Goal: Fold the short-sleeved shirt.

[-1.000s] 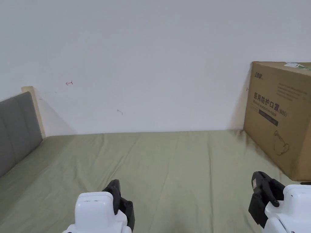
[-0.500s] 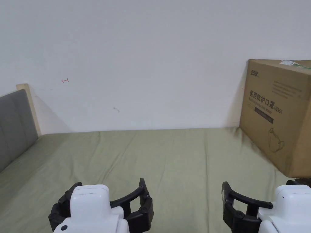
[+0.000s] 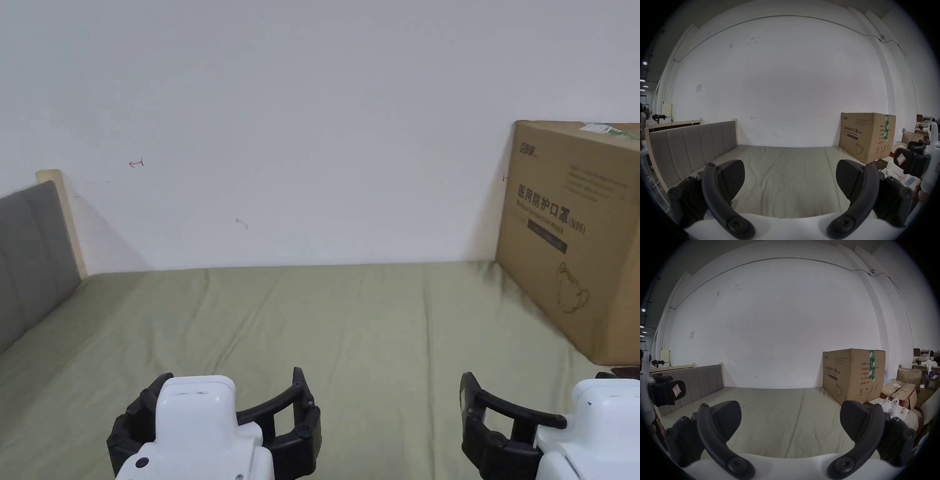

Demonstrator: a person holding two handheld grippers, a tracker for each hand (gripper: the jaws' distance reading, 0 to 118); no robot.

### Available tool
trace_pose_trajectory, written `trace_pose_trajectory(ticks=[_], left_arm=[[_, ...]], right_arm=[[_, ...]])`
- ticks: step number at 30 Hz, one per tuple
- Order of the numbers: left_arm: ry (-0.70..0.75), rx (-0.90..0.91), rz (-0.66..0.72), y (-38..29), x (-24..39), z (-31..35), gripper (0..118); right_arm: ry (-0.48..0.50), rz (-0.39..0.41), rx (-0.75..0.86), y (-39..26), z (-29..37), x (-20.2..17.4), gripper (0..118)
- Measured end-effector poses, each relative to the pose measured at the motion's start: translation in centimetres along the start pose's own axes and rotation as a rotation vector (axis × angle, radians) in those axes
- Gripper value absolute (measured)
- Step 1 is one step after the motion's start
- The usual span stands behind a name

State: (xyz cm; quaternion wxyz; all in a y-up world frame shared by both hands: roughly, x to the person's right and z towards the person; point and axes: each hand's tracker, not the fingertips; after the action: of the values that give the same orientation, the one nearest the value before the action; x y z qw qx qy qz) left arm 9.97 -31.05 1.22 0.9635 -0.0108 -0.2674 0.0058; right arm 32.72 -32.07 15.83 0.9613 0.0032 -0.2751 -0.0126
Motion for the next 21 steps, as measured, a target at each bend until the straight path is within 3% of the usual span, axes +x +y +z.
trace_pose_trajectory(ticks=[21], left_arm=[[-0.006,-0.07,0.012,-0.25,-0.67,-0.71,114]], right_arm=[[0.044,-0.009,-0.048,-0.29,-0.54,-0.35,118]])
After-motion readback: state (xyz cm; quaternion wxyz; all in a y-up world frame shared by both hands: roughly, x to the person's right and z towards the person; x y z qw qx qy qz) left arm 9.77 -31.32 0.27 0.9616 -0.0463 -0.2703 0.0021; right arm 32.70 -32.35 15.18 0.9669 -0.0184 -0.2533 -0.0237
